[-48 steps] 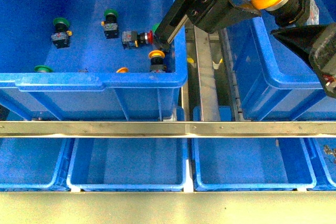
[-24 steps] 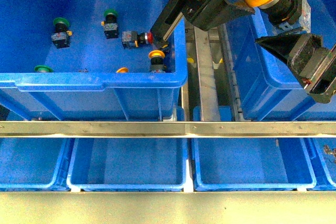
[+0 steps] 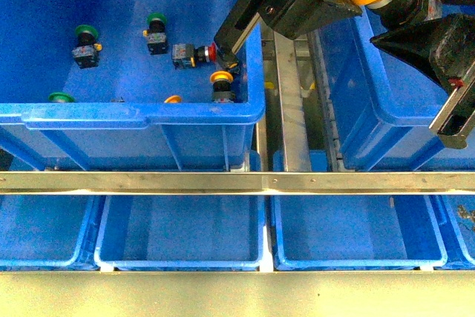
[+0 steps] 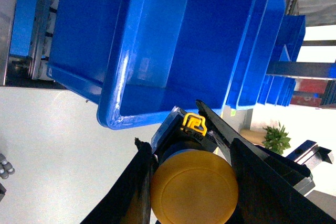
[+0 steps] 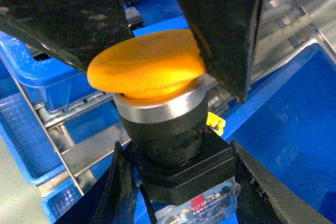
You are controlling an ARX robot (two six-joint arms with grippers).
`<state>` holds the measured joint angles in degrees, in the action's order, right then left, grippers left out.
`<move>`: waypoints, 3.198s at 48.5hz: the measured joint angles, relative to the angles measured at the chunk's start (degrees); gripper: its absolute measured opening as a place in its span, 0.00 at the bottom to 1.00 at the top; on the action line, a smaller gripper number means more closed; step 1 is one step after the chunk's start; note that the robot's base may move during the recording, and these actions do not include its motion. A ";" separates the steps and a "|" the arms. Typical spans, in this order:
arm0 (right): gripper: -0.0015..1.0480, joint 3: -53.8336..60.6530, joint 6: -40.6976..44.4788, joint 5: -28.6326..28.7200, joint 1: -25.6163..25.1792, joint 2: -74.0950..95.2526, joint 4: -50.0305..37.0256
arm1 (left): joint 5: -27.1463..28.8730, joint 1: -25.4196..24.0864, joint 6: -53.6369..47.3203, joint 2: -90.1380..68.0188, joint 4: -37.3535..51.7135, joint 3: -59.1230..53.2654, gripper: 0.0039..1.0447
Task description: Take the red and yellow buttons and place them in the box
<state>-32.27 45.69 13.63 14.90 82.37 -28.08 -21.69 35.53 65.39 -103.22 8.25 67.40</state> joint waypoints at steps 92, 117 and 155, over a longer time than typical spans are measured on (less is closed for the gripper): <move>0.38 -1.66 -7.37 -1.53 -14.01 -7.50 7.98 | -1.25 -23.63 -36.35 41.24 -2.47 -38.97 0.93; 0.38 -1.01 -7.72 -0.09 -13.29 -7.52 6.99 | -2.23 -27.15 -38.18 41.70 -2.08 -40.17 0.93; 0.38 -2.21 -8.02 -0.35 -13.33 -6.19 6.60 | 29.27 -27.47 -63.91 50.73 35.52 -59.39 0.25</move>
<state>-34.48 37.67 13.28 1.56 76.18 -21.47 7.57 8.05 1.48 -52.49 43.77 8.01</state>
